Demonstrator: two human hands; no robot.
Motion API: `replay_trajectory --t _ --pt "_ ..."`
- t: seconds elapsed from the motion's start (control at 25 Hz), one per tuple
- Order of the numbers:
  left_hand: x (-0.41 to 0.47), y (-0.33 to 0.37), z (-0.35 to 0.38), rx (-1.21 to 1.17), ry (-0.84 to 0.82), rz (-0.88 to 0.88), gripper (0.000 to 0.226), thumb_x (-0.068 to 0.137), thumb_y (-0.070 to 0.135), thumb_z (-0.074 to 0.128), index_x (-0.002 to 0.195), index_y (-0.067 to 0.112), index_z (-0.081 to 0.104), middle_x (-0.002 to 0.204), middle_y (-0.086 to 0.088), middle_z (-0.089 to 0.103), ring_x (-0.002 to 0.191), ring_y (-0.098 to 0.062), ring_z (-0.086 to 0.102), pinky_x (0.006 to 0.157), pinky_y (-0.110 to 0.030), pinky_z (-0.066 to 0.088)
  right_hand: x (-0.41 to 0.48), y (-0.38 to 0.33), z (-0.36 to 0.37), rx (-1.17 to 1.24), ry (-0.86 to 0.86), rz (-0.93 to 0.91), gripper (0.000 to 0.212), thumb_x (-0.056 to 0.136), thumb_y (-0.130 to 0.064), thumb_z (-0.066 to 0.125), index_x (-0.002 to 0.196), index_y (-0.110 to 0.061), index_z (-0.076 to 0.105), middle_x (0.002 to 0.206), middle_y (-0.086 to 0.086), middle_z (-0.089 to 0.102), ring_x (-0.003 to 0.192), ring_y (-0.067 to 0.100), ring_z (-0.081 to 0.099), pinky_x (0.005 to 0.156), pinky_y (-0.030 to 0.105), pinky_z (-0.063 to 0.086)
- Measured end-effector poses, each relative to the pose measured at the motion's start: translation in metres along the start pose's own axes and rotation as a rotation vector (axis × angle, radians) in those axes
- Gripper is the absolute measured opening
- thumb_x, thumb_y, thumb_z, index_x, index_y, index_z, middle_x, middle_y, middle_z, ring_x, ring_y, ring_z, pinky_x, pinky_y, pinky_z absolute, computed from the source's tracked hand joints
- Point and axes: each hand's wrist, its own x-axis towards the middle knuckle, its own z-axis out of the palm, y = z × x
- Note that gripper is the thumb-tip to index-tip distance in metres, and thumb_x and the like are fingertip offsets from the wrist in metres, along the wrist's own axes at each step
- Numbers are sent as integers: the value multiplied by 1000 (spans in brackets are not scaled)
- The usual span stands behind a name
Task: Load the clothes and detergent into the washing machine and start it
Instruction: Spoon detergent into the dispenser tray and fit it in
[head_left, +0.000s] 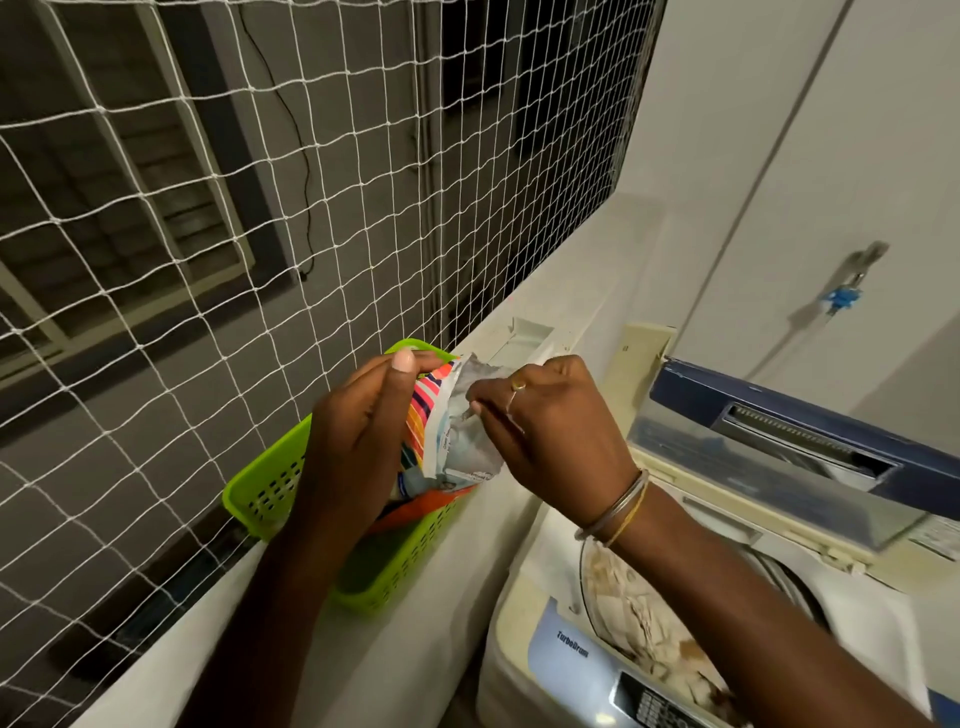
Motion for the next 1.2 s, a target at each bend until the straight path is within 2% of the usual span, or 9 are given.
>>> replay_trajectory --t 0.2,0.32,0.4,0.48,0.6,0.68,0.88,1.04,1.2 --pt "-2 -4 -3 3 -4 -20 37 107 35 40 113 18 72 104 7 75 98 -8 72 82 -22 58 2 -8 17 150 -8 -35 19 91 -22 55 84 -17 71 69 4 65 65 26 57 69 34 45" --pt "-3 -6 -5 10 -21 -36 41 106 40 38 112 18 72 103 4 76 96 -11 73 81 -30 60 -1 -13 17 218 -5 -3 14 90 -21 57 83 -20 70 68 2 63 66 21 51 68 29 38" --pt "-4 -8 -7 27 -17 -48 45 103 45 38 109 16 72 99 2 76 92 -12 74 78 -32 61 -1 -13 12 297 -4 20 17 92 -23 55 84 -21 70 71 1 65 69 20 52 70 29 40" --pt "-5 -10 -8 40 -12 -55 49 100 51 39 108 15 72 97 2 76 90 -12 74 75 -30 61 -1 -10 6 346 75 72 16 92 -24 57 89 -20 73 76 0 70 70 19 57 73 28 41" --pt "-5 -10 -8 47 -1 -49 45 101 48 40 110 18 72 98 6 76 91 -9 74 75 -23 60 3 -5 12 131 121 99 16 91 -29 59 95 -25 74 76 -1 71 69 20 61 79 30 35" --pt "-5 -8 -8 27 -14 -58 41 102 45 41 110 20 72 99 6 76 91 -10 74 77 -29 61 3 -6 24 89 57 95 15 91 -30 58 93 -29 72 73 -3 70 68 20 62 79 31 34" --pt "-3 -7 -6 17 -31 -72 40 102 46 41 108 22 73 99 2 77 93 -16 74 83 -46 60 2 -12 34 320 -1 218 17 90 -19 59 83 -23 73 73 -4 71 66 19 60 79 35 45" --pt "-2 -2 -1 11 -29 -56 34 105 37 43 106 23 74 97 5 77 92 -13 74 84 -46 60 2 -13 29 442 -7 334 17 89 -17 61 82 -23 76 75 -6 73 69 15 63 75 28 47" --pt "0 3 0 24 -54 -28 33 107 34 41 108 27 73 99 11 77 93 -8 74 83 -38 61 4 -9 25 580 -45 447 17 85 -18 63 83 -25 77 79 -8 74 74 9 66 70 24 49"
